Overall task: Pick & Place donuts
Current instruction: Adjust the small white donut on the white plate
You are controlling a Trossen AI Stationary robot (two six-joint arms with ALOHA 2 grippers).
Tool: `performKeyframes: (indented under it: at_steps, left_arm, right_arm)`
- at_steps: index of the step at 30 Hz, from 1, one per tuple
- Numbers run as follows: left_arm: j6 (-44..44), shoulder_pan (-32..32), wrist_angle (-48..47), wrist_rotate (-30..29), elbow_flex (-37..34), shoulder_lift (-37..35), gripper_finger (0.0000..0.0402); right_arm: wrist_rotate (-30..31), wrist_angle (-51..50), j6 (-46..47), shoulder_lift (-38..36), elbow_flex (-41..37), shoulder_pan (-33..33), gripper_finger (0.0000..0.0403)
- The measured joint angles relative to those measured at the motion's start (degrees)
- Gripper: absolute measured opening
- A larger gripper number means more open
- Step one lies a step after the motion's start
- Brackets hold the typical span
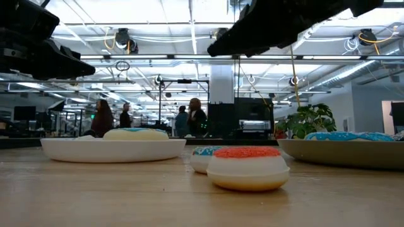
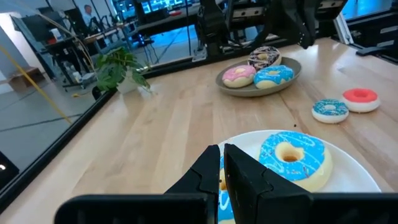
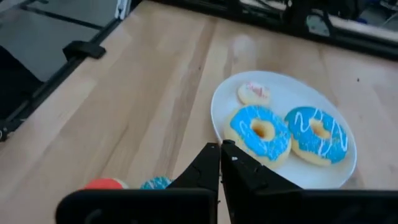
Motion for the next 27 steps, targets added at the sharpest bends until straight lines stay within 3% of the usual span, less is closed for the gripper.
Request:
performKeyframes:
  at_steps: [4,14,27]
  left_arm:
    - [-0.02,0.0,0.32,0.06,0.0,0.0,0.0031]
    - [0.0,0.0,0.17,0.48,0.0,0.0,0.0031]
    - [2.25,0.0,1.8,0.44,0.0,-0.01,0.0031]
  right_arm:
    - [-0.85,-0.02,-2.28,0.01,0.02,0.0,0.0026]
    - [-0.95,-1.27,-2.52,0.03,0.0,-0.46,0.0127]
    - [0.12,-2.57,-8.42,0.03,0.0,-0.44,0.0133]
